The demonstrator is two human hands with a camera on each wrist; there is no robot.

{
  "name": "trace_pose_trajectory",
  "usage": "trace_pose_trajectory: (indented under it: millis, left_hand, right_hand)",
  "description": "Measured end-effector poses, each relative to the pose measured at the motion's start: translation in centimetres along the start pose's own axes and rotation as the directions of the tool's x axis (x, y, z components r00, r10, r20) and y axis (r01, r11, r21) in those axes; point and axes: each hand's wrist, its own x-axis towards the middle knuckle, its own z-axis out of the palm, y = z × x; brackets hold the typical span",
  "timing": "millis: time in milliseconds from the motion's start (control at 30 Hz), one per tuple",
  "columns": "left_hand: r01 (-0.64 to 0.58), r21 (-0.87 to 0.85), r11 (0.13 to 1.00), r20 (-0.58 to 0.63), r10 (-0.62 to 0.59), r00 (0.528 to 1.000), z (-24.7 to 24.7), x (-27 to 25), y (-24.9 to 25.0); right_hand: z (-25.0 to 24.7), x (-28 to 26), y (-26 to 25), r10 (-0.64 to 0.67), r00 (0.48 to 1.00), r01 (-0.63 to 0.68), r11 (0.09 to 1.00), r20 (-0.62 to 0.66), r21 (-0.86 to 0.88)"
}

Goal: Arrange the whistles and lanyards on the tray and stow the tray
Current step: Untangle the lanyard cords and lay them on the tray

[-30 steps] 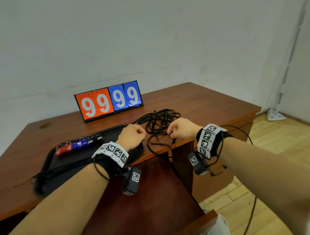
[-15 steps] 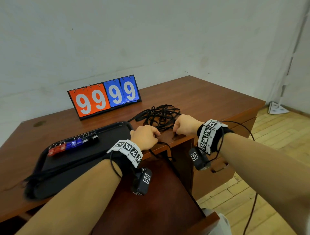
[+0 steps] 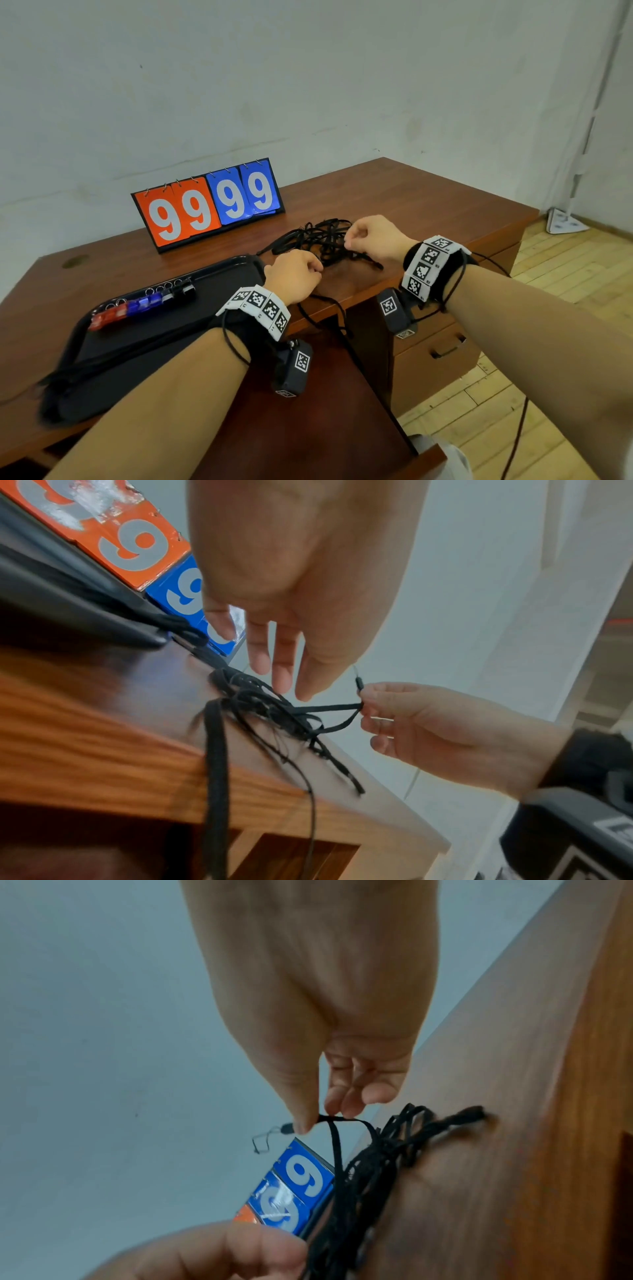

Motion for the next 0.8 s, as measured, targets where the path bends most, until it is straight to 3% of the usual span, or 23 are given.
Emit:
trace_pose_trajectory:
  millis: [167, 367, 500, 667, 800]
  left_hand:
    - [-0.04, -0.255, 0.966, -0.081, 0.02, 0.997, -1.3, 0.9, 0.9]
    - [-0.069, -0.556, 0.829, -0.18, -0.039, 0.983, -2.9, 1.4, 1.9]
    - [-0.068, -0.717, 0.694, -0.168, -0.076, 0.983, -4.6, 1.3, 2.9]
    - [-0.086, -0.823, 0.562, -0.139, -0.052, 0.989, -6.6, 0.9, 3.9]
    - [-0.123, -0.824, 0.553, -0.173, -0.038, 0.984, -7.4, 0.4, 4.0]
  right_hand:
    - [-1.2, 1.0, -1.6, 0.06, 0.974, 0.015, 0.945, -0.218, 0.328]
    - [-2.3, 1.7, -3.8, 0.092, 0.962, 0.067, 0.834, -0.256, 0.548]
    - [-2.5, 1.2, -5.7, -0.014, 0.973, 0.138, 0.836, -0.232, 0.531]
    - [-2.0, 0.4, -7.6, -0.121, 0.987, 0.155, 0.884, -0.103, 0.441]
    - [-1.7, -0.3, -8.9, -0.18, 0.982, 0.186, 0.929, -0.047, 0.32]
